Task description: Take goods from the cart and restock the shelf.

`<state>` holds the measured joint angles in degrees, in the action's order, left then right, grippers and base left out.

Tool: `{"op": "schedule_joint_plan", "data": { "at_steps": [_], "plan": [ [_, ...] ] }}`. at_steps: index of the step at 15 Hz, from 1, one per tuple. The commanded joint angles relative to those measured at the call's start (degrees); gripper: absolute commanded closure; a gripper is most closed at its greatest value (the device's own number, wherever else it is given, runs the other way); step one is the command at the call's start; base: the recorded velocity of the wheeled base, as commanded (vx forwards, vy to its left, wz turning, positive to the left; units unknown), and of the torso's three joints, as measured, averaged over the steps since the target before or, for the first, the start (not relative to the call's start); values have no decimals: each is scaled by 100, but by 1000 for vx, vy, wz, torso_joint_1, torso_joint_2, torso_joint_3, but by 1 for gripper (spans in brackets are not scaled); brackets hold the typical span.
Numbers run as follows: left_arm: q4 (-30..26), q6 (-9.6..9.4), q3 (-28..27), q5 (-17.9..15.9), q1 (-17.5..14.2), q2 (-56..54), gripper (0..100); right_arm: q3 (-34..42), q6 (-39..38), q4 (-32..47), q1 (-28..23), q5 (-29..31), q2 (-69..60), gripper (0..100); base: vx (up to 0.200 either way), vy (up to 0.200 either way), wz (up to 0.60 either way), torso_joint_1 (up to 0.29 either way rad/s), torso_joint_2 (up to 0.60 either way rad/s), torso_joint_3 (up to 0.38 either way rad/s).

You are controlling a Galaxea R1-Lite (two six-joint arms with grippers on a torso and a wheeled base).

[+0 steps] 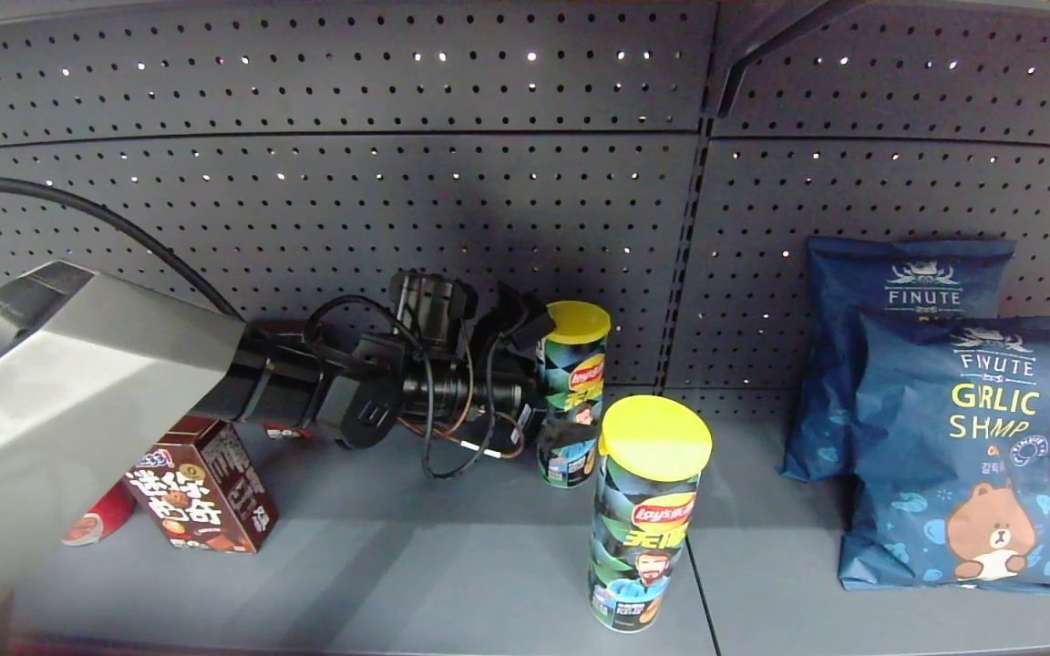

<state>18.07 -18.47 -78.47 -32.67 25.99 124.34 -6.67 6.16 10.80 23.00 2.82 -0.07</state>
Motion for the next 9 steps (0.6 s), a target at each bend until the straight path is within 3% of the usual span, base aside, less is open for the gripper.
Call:
{"op": "schedule_joint_plan", "data": {
  "at_steps": [1, 5, 6, 9],
  "plan": [
    [4, -8, 95, 68, -33, -314, 0, 8, 0, 1, 2, -36, 7, 0, 0, 0, 0, 0, 0, 0],
    [48, -78, 869, 279, -208, -921, 0, 8, 0, -8, 2, -44, 7, 0, 0, 0, 0, 0, 0, 0],
    [57, -157, 1132, 463, -252, -1070, 0, 8, 0, -8, 2, -44, 7, 0, 0, 0, 0, 0, 0, 0],
    [65, -131, 1862, 903, -270, -1650, 0, 8, -53, -8, 2, -44, 7, 0, 0, 0, 0, 0, 0, 0]
  ]
}}
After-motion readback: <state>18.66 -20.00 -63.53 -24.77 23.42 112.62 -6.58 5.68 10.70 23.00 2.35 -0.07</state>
